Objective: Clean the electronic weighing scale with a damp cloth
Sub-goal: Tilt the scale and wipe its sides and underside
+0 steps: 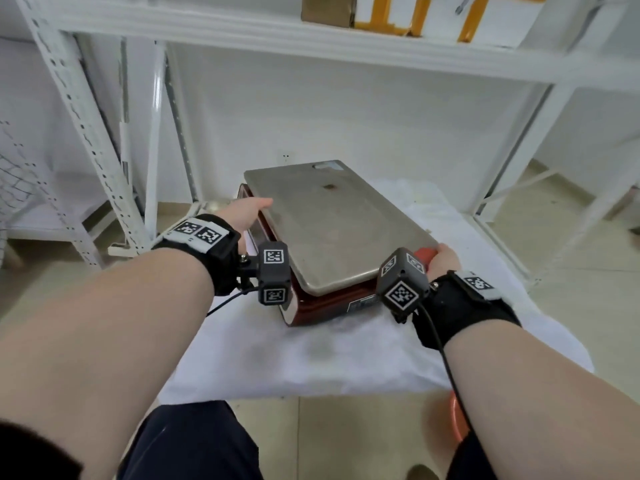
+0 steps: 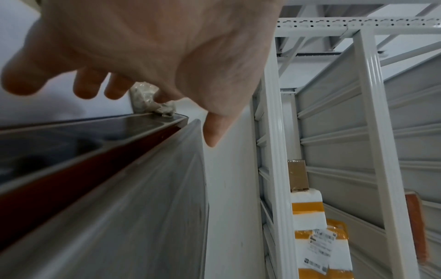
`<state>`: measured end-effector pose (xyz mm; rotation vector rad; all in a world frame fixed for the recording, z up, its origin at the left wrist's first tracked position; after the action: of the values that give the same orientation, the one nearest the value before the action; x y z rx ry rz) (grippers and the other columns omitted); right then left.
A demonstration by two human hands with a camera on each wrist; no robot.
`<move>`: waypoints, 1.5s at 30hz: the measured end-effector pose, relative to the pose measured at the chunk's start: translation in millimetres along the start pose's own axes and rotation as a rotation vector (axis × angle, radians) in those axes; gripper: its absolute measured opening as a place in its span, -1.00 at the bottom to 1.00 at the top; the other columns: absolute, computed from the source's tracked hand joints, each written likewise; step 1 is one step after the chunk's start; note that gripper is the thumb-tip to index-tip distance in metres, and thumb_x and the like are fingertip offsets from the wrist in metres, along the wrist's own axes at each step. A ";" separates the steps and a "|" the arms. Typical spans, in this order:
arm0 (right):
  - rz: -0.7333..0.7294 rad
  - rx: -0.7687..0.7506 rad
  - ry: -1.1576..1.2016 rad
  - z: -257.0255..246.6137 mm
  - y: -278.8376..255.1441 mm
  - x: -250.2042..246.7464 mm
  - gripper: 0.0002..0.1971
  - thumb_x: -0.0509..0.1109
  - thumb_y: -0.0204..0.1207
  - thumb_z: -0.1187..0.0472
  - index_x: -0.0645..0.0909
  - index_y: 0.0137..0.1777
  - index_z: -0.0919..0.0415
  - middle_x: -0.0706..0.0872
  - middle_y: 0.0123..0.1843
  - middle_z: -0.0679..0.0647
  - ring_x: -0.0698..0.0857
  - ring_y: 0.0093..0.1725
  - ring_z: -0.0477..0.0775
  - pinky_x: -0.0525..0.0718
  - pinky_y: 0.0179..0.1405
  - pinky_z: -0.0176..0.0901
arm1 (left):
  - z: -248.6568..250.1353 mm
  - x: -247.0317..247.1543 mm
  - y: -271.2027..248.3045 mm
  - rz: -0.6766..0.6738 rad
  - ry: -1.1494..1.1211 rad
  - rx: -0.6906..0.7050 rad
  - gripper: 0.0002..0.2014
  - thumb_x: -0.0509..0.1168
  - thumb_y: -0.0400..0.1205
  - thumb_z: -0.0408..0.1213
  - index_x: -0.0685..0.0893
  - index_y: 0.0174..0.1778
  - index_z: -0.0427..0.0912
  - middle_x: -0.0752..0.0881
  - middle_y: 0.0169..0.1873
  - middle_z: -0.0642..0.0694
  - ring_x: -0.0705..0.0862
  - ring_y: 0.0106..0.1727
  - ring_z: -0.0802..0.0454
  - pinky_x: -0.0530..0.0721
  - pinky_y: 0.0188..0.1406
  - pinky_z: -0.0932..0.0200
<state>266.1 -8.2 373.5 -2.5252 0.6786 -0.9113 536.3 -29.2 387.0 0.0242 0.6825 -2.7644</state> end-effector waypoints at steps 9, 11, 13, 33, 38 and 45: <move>-0.086 0.016 -0.031 17.2 8.3 0.6 -0.76 0.25 0.64 0.00 0.54 -0.11 0.17 0.65 -0.51 0.06 0.61 -0.70 0.02 0.61 -0.67 -0.35 | -11.2 1.7 22.5 -0.106 -0.102 -0.031 -0.68 0.31 0.62 -0.13 0.59 0.26 -0.14 0.76 -0.15 -0.15 0.73 -0.33 -0.11 0.71 -0.40 0.05; -0.083 0.054 -0.057 13.7 8.6 0.6 -0.69 0.25 0.63 0.02 0.44 -0.31 0.14 0.53 -0.53 0.08 0.51 -0.70 0.02 0.58 -0.68 -0.40 | -10.2 5.7 23.4 -0.095 -0.084 -0.029 -0.72 0.31 0.62 -0.17 0.59 0.21 -0.18 0.73 -0.29 -0.14 0.71 -0.46 -0.08 0.71 -0.51 0.13; -0.093 0.053 -0.054 9.1 9.9 1.7 -0.68 0.23 0.66 0.03 0.42 -0.31 0.15 0.54 -0.55 0.07 0.52 -0.74 0.00 0.55 -0.73 -0.40 | -8.7 10.3 23.0 -0.094 -0.104 -0.056 -0.79 0.29 0.61 -0.21 0.55 0.12 -0.20 0.65 -0.27 -0.16 0.67 -0.54 -0.10 0.68 -0.66 0.15; -0.132 -0.032 -0.483 -97.3 92.4 -36.9 -0.65 0.13 0.53 0.39 0.19 -0.45 0.11 0.27 -0.52 0.03 0.31 -0.69 -0.03 0.36 -0.69 -0.40 | -26.6 139.4 -10.9 -0.026 -0.338 -0.062 -0.58 0.16 0.67 -0.25 0.45 0.45 -0.28 0.50 -0.23 -0.13 0.50 -0.18 -0.08 0.51 0.33 -0.13; -0.031 -0.386 -0.528 -98.1 72.0 -29.3 -0.82 0.24 0.31 0.36 0.33 -0.37 0.08 0.34 -0.43 -0.01 0.40 -0.60 -0.09 0.38 -0.65 -0.44 | -24.5 129.6 -22.2 -0.036 -0.336 -0.195 -0.62 0.30 0.58 -0.13 0.45 0.28 -0.16 0.42 0.23 -0.11 0.53 0.10 -0.20 0.60 -0.35 -0.05; -0.364 -0.364 -0.641 -76.5 -1.3 13.5 -0.70 0.31 0.50 0.43 0.55 0.08 0.01 0.65 -0.21 0.10 0.66 -0.31 0.05 0.72 -0.21 -0.06 | -31.2 92.2 -43.6 -0.016 -0.322 -0.019 -0.81 0.26 0.59 -0.26 0.58 0.06 -0.27 0.60 -0.25 -0.09 0.57 -0.34 0.04 0.61 -0.27 0.17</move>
<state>224.5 -28.1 436.1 -3.0773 0.1905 -0.0222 434.0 -3.6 371.2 -0.4215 0.6221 -2.6872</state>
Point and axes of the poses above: each hand's wrist, its own y-axis towards the middle knuckle, its own x-axis out of the palm, z = x × y, the point moved 2 cm from there along y, towards the middle knuckle
